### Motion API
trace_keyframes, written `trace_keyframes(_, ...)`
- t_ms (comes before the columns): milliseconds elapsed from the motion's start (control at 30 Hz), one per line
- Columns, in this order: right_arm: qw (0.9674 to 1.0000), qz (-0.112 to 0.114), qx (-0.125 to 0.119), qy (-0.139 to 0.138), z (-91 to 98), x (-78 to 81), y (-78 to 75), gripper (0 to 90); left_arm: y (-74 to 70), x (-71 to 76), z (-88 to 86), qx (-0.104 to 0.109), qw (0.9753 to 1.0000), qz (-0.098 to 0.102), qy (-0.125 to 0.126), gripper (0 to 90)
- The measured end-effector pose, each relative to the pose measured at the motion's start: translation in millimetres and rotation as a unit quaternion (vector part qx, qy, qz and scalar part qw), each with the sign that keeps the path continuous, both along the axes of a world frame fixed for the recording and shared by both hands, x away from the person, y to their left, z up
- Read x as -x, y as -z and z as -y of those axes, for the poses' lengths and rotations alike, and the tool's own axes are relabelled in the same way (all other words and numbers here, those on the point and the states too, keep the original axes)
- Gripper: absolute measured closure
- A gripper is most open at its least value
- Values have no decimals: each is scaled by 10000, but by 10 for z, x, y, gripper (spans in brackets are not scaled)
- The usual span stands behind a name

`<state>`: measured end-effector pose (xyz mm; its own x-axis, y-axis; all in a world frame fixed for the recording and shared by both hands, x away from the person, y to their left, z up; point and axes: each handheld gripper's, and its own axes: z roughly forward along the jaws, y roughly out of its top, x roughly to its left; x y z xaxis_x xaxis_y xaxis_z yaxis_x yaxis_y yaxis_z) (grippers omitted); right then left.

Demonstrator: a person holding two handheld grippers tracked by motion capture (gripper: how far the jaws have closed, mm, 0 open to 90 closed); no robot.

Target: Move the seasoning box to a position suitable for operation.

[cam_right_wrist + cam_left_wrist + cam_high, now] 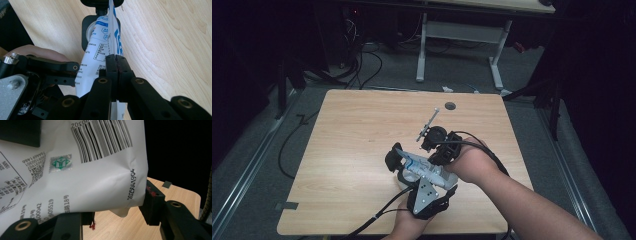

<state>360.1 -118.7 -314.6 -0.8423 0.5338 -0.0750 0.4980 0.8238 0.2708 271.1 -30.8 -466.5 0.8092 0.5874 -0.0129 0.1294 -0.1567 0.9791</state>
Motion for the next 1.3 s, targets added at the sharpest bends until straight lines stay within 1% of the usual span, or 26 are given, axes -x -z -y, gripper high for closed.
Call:
trace_keyframes(67, 10000, 4, 9, 3, -2, 0, -3, 900, -4, 0, 1, 13, 10000, 3, -8, 535)
trace_keyframes(100, 10000, 21, 25, -49, -2, -7, -6, 900, -4, 0, 1, 13, 10000, 3, -8, 535)
trace_keyframes(233, 10000, 24, 13, -92, -12, -11, -7, 900, -7, 1, -3, 29, 10000, 18, -45, 535)
trace_keyframes(333, 10000, 10, 8, -58, -22, -8, -7, 900, -6, -1, -9, 25, 10000, 17, -46, 536)
trace_keyframes(533, 10000, 6, 6, -93, -28, -14, 1, 900, 1, 1, -19, 10, 10000, 24, -47, 536)
trace_keyframes(633, 10000, -30, 28, -43, -30, 0, 12, 900, 33, 12, -22, -1, 10000, 26, -36, 537)
trace_keyframes(667, 10000, -24, 7, -92, -25, -5, 21, 900, 43, 16, -23, -9, 10000, 30, -34, 536)
trace_keyframes(800, 9999, -69, 3, -81, -19, 8, 56, 900, 94, 32, -35, -52, 10000, 23, -24, 537)
trace_keyframes(833, 9999, -81, -29, -89, -16, 8, 70, 900, 94, 32, -35, -52, 10000, 23, -24, 537)
trace_keyframes(900, 9999, -131, -26, -40, -20, 20, 83, 900, 129, 45, -45, -81, 10000, 27, -25, 538)
trace_keyframes(967, 9998, -159, -48, -71, -22, 24, 99, 900, 150, 54, -54, -88, 10000, 26, -12, 538)
trace_keyframes(1000, 9998, -178, -22, -56, -24, 29, 101, 900, 160, 57, -56, -94, 10000, 27, -6, 538)
trace_keyframes(1067, 9997, -184, -25, -132, -16, 23, 116, 900, 176, 63, -55, -107, 9999, 7, -7, 538)
trace_keyframes(1133, 9997, -224, -40, -41, -17, 35, 122, 900, 189, 66, -61, -112, 9999, 3, -6, 538)
trace_keyframes(1167, 9997, -214, -53, -88, -11, 29, 125, 900, 194, 66, -63, -113, 9999, 5, -5, 538)
trace_keyframes(1267, 9997, -235, -81, -82, -6, 35, 126, 900, 203, 70, -68, -106, 9999, -5, -2, 538)
trace_keyframes(1300, 9996, -257, -84, -42, -7, 42, 126, 900, 213, 74, -72, -110, 9999, 3, 1, 538)
